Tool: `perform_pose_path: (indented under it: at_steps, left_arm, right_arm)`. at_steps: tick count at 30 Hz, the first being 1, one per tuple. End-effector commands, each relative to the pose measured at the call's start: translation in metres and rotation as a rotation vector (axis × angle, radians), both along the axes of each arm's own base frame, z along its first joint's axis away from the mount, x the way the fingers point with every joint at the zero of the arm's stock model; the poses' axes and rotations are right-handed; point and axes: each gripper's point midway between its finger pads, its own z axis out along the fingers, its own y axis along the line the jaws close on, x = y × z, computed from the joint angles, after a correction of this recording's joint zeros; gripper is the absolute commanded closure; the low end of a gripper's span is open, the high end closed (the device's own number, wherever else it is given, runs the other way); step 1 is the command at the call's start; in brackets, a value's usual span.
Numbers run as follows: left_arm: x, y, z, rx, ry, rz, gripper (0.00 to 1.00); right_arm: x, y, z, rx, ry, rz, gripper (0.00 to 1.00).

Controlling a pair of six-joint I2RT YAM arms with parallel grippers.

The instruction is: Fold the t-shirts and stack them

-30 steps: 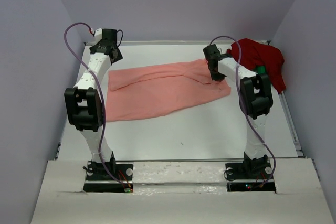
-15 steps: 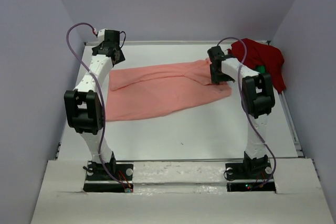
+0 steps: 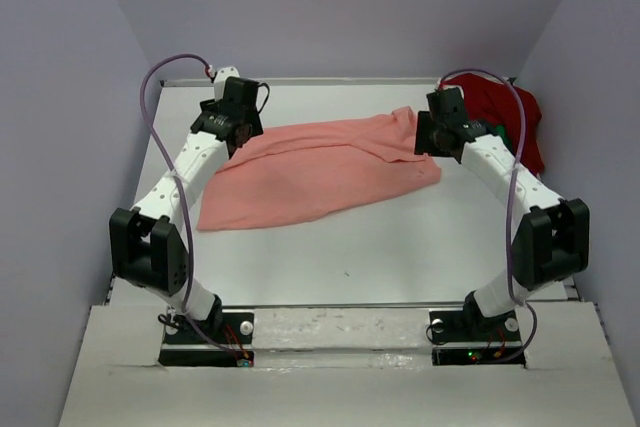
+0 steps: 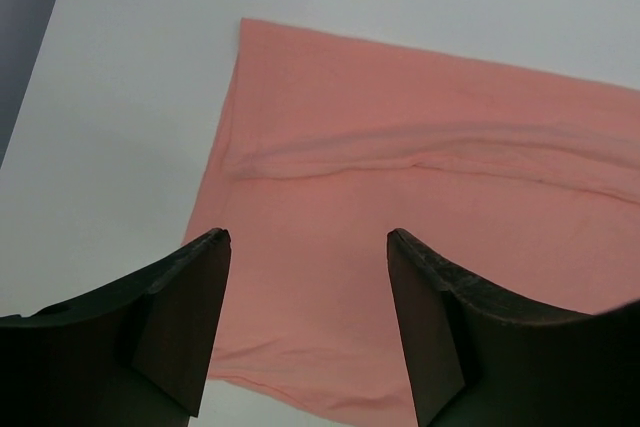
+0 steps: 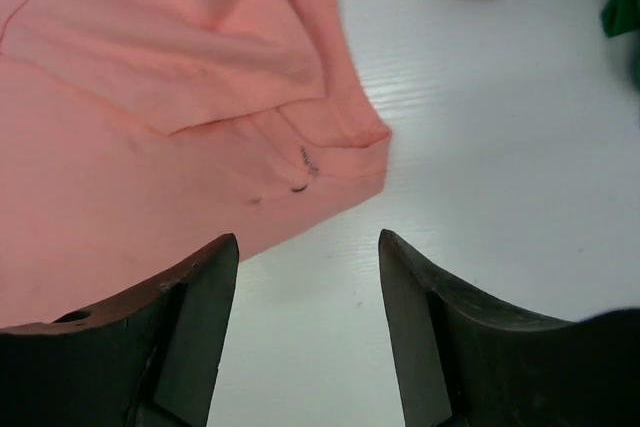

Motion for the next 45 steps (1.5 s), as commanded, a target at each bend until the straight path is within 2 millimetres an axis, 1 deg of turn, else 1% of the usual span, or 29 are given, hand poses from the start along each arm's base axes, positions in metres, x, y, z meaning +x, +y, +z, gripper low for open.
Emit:
perform_pose_path:
  at_steps: [1, 2, 3, 4, 6, 7, 8, 10, 11, 14, 16, 17, 19, 20, 21, 22, 23, 25, 26, 28, 29, 30, 31, 32, 33, 34, 35, 41, 45]
  left_arm:
    - [-0.018, 0.004, -0.004, 0.041, 0.002, -0.001, 0.27]
    - [-0.022, 0.004, -0.014, 0.039, 0.021, -0.011, 0.3]
    - [-0.024, 0.002, -0.017, 0.034, 0.026, -0.02, 0.33]
    - [-0.024, -0.001, -0.025, 0.025, 0.039, -0.031, 0.42]
    - [-0.023, -0.005, -0.029, 0.008, 0.046, -0.05, 0.56]
    - [-0.021, -0.009, -0.036, 0.005, 0.068, -0.061, 0.65]
    - [-0.019, -0.012, -0.037, -0.007, 0.078, -0.069, 0.84]
    - [-0.014, -0.015, -0.044, -0.012, 0.095, -0.069, 0.96]
    - [-0.009, -0.019, -0.038, -0.026, 0.09, -0.068, 1.0]
    - [0.001, -0.031, -0.034, -0.058, 0.104, -0.094, 1.0]
    - [0.0, -0.034, -0.034, -0.079, 0.106, -0.099, 1.0]
    - [-0.002, -0.035, -0.039, -0.082, 0.111, -0.103, 1.0]
    - [-0.003, -0.029, -0.043, -0.063, 0.107, -0.084, 1.0]
    - [-0.003, -0.026, -0.052, -0.042, 0.127, -0.07, 0.95]
    - [-0.004, -0.023, -0.05, -0.033, 0.129, -0.058, 0.92]
    - [-0.003, -0.019, -0.057, -0.01, 0.148, -0.036, 0.92]
    - [-0.004, -0.018, -0.058, -0.004, 0.157, -0.027, 0.89]
    - [-0.002, -0.017, -0.061, 0.004, 0.163, -0.02, 0.86]
    - [0.0, -0.014, -0.061, 0.014, 0.161, -0.01, 0.76]
    - [0.004, -0.009, -0.065, 0.027, 0.175, 0.008, 0.66]
    - [0.007, -0.001, -0.065, 0.022, 0.181, 0.029, 0.6]
    - [0.01, 0.003, -0.064, 0.015, 0.179, 0.037, 0.59]
    - [0.014, 0.01, -0.067, 0.001, 0.186, 0.05, 0.59]
    - [0.018, 0.011, -0.066, -0.013, 0.182, 0.049, 0.59]
    - [0.02, 0.013, -0.066, -0.024, 0.182, 0.048, 0.59]
    - [0.022, 0.014, -0.069, -0.033, 0.191, 0.048, 0.59]
    - [0.026, 0.017, -0.067, -0.047, 0.183, 0.051, 0.59]
    - [0.035, 0.025, -0.067, -0.064, 0.176, 0.057, 0.59]
    - [0.037, 0.032, -0.067, -0.073, 0.171, 0.069, 0.59]
  right_arm:
    - [-0.016, 0.039, -0.009, 0.186, 0.01, 0.112, 0.47]
    - [-0.02, 0.04, -0.008, 0.193, 0.01, 0.125, 0.85]
    - [-0.024, 0.039, -0.011, 0.192, 0.019, 0.125, 1.0]
    - [-0.031, 0.034, -0.018, 0.179, 0.044, 0.103, 1.0]
    - [-0.036, 0.034, -0.018, 0.186, 0.05, 0.105, 1.0]
    - [-0.041, 0.036, -0.018, 0.206, 0.056, 0.108, 1.0]
    - [-0.045, 0.038, -0.021, 0.215, 0.063, 0.114, 1.0]
    - [-0.043, 0.037, -0.018, 0.211, 0.049, 0.117, 1.0]
    - [-0.039, 0.038, -0.022, 0.201, 0.066, 0.125, 1.0]
    - [-0.031, 0.033, -0.017, 0.166, 0.083, 0.092, 1.0]
    - [-0.034, 0.044, -0.018, 0.215, 0.099, 0.134, 1.0]
    - [-0.034, 0.048, -0.019, 0.231, 0.102, 0.147, 1.0]
    - [-0.033, 0.049, -0.029, 0.228, 0.122, 0.153, 0.79]
    - [-0.027, 0.042, -0.029, 0.19, 0.111, 0.129, 0.54]
    - [-0.026, 0.042, -0.035, 0.185, 0.127, 0.128, 0.44]
    - [-0.019, 0.036, -0.034, 0.144, 0.118, 0.113, 0.42]
    - [-0.015, 0.034, -0.041, 0.124, 0.141, 0.106, 0.41]
    - [-0.006, 0.031, -0.044, 0.093, 0.143, 0.092, 0.41]
    - [0.006, 0.028, -0.045, 0.086, 0.145, 0.077, 0.39]
    - [0.018, 0.03, -0.048, 0.106, 0.153, 0.087, 0.38]
    - [0.032, 0.03, -0.039, 0.119, 0.126, 0.085, 0.37]
    - [0.04, 0.024, -0.05, 0.114, 0.147, 0.067, 0.38]
    - [0.046, 0.022, -0.053, 0.117, 0.152, 0.074, 0.38]
    - [0.058, 0.02, -0.047, 0.124, 0.131, 0.073, 0.38]
    - [0.063, 0.016, -0.05, 0.125, 0.138, 0.063, 0.39]
    - [0.068, 0.007, -0.063, 0.128, 0.163, 0.052, 0.39]
    - [0.077, 0.003, -0.059, 0.13, 0.148, 0.045, 0.4]
    - [0.095, -0.024, -0.066, 0.158, 0.152, 0.02, 0.43]
    - [0.1, -0.024, -0.073, 0.189, 0.164, 0.032, 0.46]
